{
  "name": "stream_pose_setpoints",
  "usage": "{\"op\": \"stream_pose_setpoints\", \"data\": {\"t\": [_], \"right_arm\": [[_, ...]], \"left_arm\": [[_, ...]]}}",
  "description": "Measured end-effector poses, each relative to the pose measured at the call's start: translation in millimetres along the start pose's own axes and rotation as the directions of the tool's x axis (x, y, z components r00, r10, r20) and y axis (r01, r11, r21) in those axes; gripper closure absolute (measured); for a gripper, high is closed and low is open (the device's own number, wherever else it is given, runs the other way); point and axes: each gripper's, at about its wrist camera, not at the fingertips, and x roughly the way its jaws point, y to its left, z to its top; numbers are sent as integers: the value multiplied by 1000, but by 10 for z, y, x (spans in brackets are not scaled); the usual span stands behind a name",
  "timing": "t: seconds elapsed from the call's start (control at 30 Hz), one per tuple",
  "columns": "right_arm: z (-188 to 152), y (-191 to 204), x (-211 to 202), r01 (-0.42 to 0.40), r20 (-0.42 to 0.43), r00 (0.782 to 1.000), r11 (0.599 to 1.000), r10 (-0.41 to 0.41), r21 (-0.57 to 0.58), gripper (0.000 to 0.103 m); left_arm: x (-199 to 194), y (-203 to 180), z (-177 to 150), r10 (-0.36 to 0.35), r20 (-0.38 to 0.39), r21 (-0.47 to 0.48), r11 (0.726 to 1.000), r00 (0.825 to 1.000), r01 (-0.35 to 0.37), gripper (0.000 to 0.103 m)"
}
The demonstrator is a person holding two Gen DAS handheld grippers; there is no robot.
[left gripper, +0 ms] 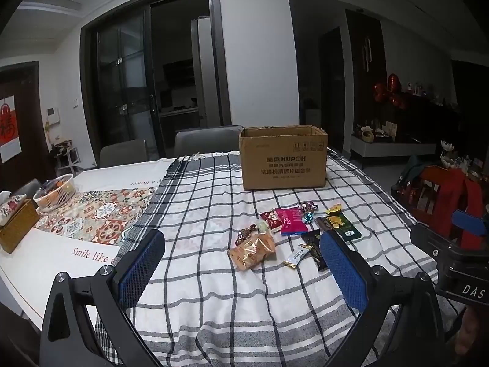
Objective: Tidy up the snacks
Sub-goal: 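Move both tools toward the snacks in front of the box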
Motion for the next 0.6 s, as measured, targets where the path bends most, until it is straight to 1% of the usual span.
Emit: {"op": "stream_pose_setpoints", "data": {"t": [0.6], "right_arm": [[0, -6, -6, -1, 0, 1000, 1000, 1, 2, 1]], "left_arm": [[-4, -6, 1, 3, -1, 0, 1000, 1000, -3, 0]]}}
